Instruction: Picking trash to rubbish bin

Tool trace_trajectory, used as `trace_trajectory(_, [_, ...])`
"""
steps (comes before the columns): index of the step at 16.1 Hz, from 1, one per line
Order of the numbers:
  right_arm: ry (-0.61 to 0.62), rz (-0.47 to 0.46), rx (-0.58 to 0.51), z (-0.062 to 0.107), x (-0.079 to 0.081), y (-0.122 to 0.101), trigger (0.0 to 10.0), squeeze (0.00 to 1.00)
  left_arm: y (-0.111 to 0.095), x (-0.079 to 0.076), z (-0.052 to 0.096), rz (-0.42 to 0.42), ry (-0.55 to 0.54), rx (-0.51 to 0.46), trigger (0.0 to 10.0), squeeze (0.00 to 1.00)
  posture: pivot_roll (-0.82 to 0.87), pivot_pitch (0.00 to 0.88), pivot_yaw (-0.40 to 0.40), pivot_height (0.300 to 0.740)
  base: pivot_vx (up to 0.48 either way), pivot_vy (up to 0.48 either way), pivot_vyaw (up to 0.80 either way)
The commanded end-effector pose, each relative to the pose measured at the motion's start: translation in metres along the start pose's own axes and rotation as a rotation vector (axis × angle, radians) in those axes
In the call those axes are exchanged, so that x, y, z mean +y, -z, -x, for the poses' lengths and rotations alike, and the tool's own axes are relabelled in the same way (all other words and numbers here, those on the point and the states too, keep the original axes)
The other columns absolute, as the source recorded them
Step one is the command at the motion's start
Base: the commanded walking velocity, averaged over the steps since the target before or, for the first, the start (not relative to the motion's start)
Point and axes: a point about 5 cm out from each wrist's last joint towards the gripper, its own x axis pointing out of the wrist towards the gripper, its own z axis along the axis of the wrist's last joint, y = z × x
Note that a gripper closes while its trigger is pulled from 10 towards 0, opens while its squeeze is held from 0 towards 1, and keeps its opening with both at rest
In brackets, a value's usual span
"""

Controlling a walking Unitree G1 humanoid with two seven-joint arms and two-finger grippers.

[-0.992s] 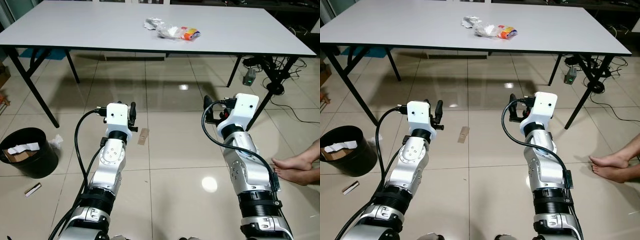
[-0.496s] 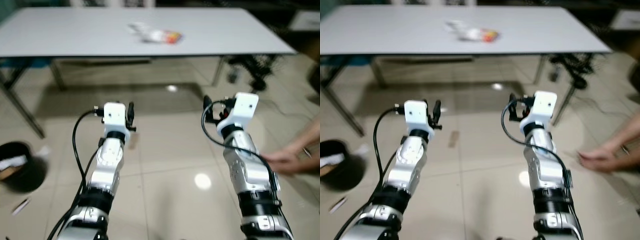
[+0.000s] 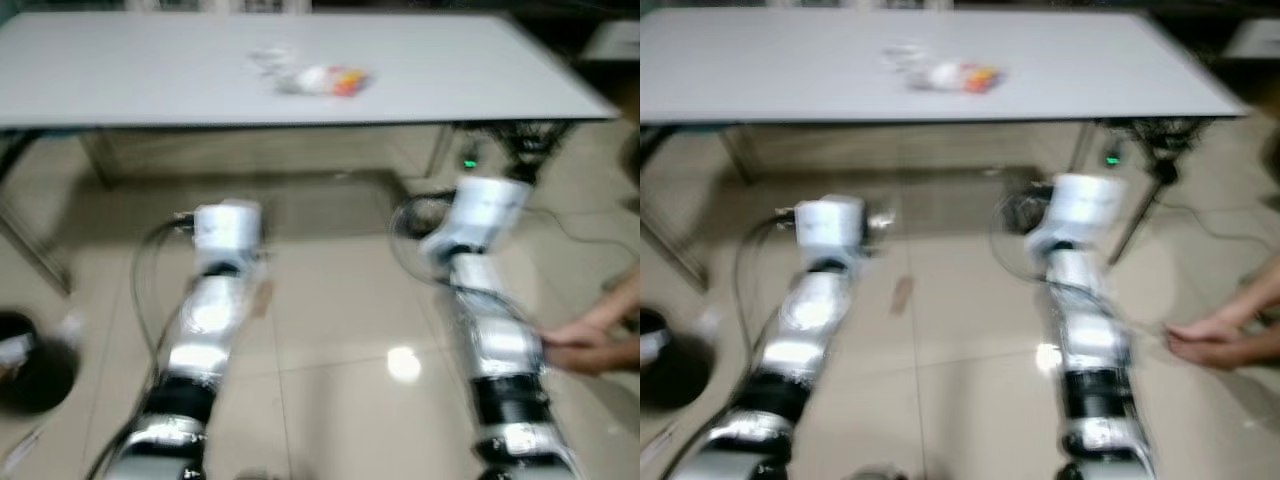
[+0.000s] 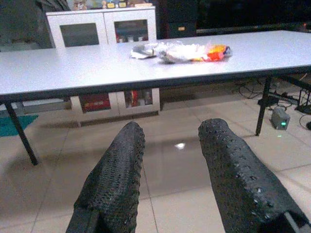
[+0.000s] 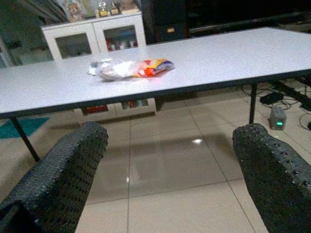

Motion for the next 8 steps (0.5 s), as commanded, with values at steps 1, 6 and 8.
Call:
trace_trajectory(1, [0.049, 0.009, 0.004, 0.0025, -0.0165, 0.0000, 10.0, 0.00, -0.0057, -0.0151, -0.0024, 0.011, 0.042, -0.020, 10.0, 0.00, -0.04, 0.061, -0.013, 0.740, 0.480, 0.000, 0.00])
trace_trajectory(6, [0.049, 0.012, 0.007, 0.0019, -0.0162, 0.0004, 10.0, 0.00, -0.0059, -0.0146, -0.0024, 0.009, 0.043, -0.019, 10.0, 0.00, -0.04, 0.064, -0.013, 0.740, 0.480, 0.000, 0.00])
trace_trajectory(8, [0.049, 0.008, 0.008, 0.0020, -0.0160, 0.0006, 10.0, 0.00, -0.0060, -0.0144, -0.0024, 0.009, 0.042, -0.019, 10.0, 0.00, -0.04, 0.064, -0.013, 0.740, 0.480, 0.000, 0.00])
